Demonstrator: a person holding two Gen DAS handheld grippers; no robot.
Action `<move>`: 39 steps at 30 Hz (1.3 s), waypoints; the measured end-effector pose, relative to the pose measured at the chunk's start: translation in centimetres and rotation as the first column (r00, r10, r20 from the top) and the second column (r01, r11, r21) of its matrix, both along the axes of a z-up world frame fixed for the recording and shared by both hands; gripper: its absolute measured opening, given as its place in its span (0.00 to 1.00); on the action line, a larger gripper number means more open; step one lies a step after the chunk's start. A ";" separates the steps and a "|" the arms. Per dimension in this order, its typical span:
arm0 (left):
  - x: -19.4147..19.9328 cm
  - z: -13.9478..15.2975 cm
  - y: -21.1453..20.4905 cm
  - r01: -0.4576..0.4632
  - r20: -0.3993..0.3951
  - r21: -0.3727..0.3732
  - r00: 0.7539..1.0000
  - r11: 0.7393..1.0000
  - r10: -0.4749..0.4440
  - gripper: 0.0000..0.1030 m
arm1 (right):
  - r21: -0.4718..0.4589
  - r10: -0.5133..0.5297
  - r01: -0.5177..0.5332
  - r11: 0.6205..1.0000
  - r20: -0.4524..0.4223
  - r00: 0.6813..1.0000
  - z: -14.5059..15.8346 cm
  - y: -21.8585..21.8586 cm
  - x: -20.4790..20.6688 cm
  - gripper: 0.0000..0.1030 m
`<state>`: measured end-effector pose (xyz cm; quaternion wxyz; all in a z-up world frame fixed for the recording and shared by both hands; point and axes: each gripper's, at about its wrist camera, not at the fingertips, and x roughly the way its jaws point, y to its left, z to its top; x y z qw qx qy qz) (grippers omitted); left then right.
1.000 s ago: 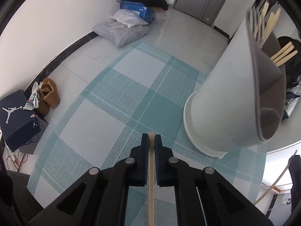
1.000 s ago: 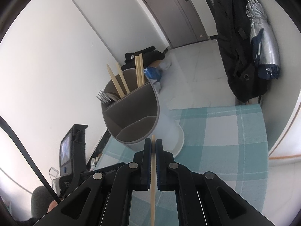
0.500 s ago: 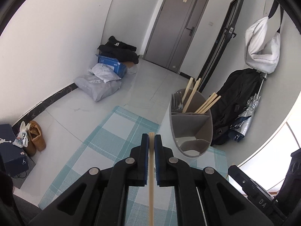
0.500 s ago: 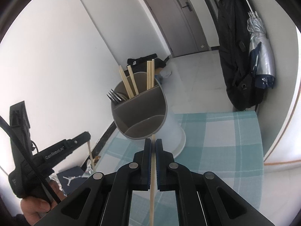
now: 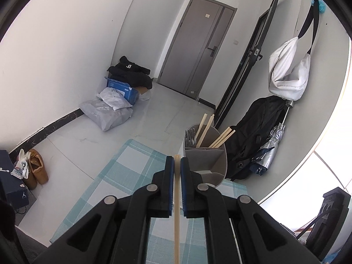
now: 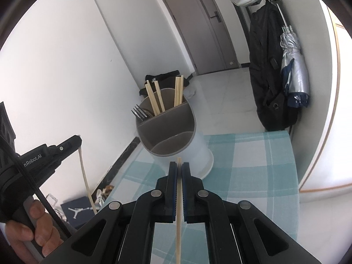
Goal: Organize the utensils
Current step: 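Lift and carry both chopsticks with both grippers over the white holder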
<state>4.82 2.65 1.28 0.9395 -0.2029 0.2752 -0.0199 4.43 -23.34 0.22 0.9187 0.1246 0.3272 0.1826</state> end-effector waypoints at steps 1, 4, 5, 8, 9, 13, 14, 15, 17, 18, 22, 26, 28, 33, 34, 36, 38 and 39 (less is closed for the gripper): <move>-0.1 0.1 0.2 -0.006 0.002 -0.005 1.000 1.000 0.006 0.03 | 0.003 -0.004 0.004 1.000 0.001 1.000 0.0 -0.1 -0.1 0.03; -0.2 0.3 0.7 -0.008 0.007 -0.031 1.000 0.999 0.008 0.03 | 0.008 -0.018 0.017 1.000 0.013 1.000 0.4 -0.3 -0.7 0.03; -0.3 0.4 0.8 -0.007 0.010 -0.037 1.000 0.999 0.007 0.03 | 0.012 -0.021 0.020 1.000 0.017 1.000 0.6 -0.3 -0.8 0.03; -0.5 0.7 1.1 -0.008 0.018 -0.052 1.000 0.999 0.009 0.03 | 0.020 -0.033 0.033 0.999 0.032 0.999 1.1 -0.5 -1.4 0.03; -0.5 0.9 1.2 -0.007 0.021 -0.058 1.000 0.998 0.008 0.03 | 0.022 -0.037 0.036 0.999 0.037 0.999 1.3 -0.6 -1.6 0.03; -0.2 1.6 1.4 -0.002 0.017 -0.067 1.000 0.998 0.003 0.03 | 0.026 -0.051 0.049 0.998 0.061 0.997 1.8 -0.7 -2.1 0.03; -0.1 1.8 1.4 0.001 0.016 -0.067 1.000 0.998 0.000 0.03 | 0.027 -0.054 0.052 0.998 0.064 0.997 1.9 -0.7 -2.1 0.03; 0.0 2.0 1.3 0.006 0.018 -0.068 1.000 0.998 -0.005 0.03 | 0.029 -0.059 0.057 0.998 0.065 0.996 2.0 -0.7 -2.2 0.03; 0.1 2.5 1.3 0.012 0.028 -0.071 1.000 0.997 -0.010 0.03 | 0.038 -0.068 0.066 0.997 0.067 0.995 2.3 -1.0 -2.1 0.03; 0.2 2.8 1.2 0.015 0.034 -0.075 0.999 0.997 -0.013 0.03 | 0.042 -0.074 0.071 0.997 0.070 0.995 2.4 -1.1 -2.2 0.03; 0.6 3.9 1.0 0.014 0.061 -0.088 0.998 0.996 -0.009 0.03 | 0.064 -0.093 0.089 0.994 0.077 0.993 3.0 -1.8 -2.0 0.03; 1.2 5.2 0.6 0.000 0.105 -0.086 0.994 0.996 0.009 0.03 | 0.072 -0.103 0.096 0.993 0.095 0.990 4.2 -2.3 -1.7 0.03; 1.6 6.0 0.5 -0.012 0.133 -0.079 0.991 0.997 0.023 0.03 | 0.078 -0.106 0.098 0.992 0.107 0.989 5.0 -2.5 -1.4 0.03; 3.1 7.7 0.6 -0.031 0.187 -0.072 0.981 0.997 0.044 0.03 | 0.103 -0.109 0.095 0.990 0.135 0.985 7.5 -3.0 0.1 0.03; 3.5 7.9 0.6 -0.035 0.197 -0.071 0.979 0.997 0.049 0.03 | 0.107 -0.108 0.093 0.990 0.143 0.984 8.1 -3.0 0.5 0.03; 4.4 8.3 0.5 -0.046 0.215 -0.066 0.975 0.997 0.059 0.03 | 0.109 -0.105 0.088 0.990 0.163 0.981 9.3 -3.0 1.3 0.03; 5.3 8.8 0.5 -0.056 0.233 -0.058 0.970 0.997 0.068 0.03 | 0.111 -0.100 0.081 0.991 0.183 0.978 10.6 -3.0 2.3 0.03; 5.8 9.0 0.5 -0.059 0.243 -0.057 0.967 0.997 0.072 0.03 | 0.113 -0.099 0.079 0.991 0.189 0.977 11.1 -3.0 2.8 0.03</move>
